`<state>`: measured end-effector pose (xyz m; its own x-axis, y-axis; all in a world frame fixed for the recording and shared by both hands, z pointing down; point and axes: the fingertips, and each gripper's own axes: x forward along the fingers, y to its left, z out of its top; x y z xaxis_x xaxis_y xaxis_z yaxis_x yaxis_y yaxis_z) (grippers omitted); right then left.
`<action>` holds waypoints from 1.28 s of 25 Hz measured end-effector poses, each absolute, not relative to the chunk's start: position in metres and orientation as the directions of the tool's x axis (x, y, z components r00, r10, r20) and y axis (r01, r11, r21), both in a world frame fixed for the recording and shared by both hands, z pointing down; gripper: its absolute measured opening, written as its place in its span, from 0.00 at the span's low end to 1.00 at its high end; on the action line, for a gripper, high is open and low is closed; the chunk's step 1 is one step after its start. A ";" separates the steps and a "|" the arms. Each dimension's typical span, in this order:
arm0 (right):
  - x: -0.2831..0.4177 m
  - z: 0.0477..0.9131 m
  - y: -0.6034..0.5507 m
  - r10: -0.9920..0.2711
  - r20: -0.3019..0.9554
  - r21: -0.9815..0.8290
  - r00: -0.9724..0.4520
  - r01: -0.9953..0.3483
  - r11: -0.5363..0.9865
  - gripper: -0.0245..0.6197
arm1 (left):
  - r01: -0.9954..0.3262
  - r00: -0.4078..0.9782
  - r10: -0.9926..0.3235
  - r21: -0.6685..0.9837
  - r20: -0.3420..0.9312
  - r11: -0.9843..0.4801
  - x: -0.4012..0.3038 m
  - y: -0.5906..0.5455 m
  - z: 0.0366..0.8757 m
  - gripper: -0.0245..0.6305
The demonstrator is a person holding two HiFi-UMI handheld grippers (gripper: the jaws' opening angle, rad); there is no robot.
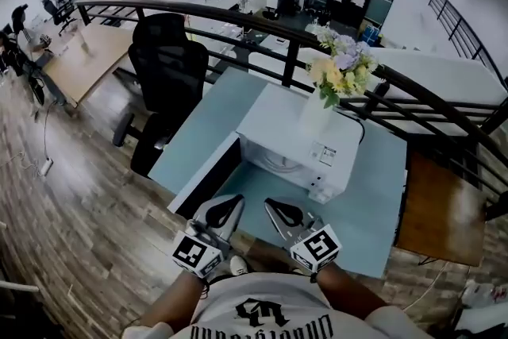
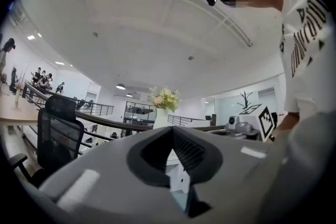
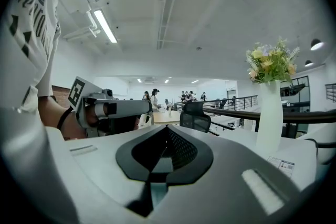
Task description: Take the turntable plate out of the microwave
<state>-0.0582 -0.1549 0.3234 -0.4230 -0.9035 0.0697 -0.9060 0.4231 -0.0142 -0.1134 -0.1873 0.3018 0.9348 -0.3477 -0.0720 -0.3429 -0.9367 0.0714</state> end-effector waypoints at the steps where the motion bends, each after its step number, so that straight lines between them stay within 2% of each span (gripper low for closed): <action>1: -0.061 0.325 -0.159 -0.908 0.073 -0.016 -0.413 -0.910 0.413 0.04 | -0.329 0.940 -0.334 0.069 -0.073 -0.942 -0.115 -0.191 0.301 0.11; 11: -0.061 0.350 -0.188 -0.931 0.116 -0.041 -0.346 -0.938 0.343 0.04 | -0.273 0.959 -0.279 0.088 -0.056 -0.958 -0.115 -0.229 0.321 0.11; 29: 0.004 0.432 -0.253 -0.923 0.191 -0.157 -0.334 -0.939 0.307 0.05 | -0.305 0.952 -0.305 0.111 0.016 -0.946 -0.049 -0.292 0.386 0.11; 32: 0.012 0.457 -0.256 -0.917 0.229 -0.192 -0.327 -0.938 0.287 0.07 | -0.301 0.954 -0.298 0.123 0.040 -0.946 -0.041 -0.296 0.404 0.11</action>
<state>0.0115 -0.2560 0.4571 -0.3274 -0.9168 0.2286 -0.9384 0.2872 -0.1922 -0.0413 -0.2957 0.4040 0.9537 -0.2980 0.0404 -0.3007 -0.9457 0.1235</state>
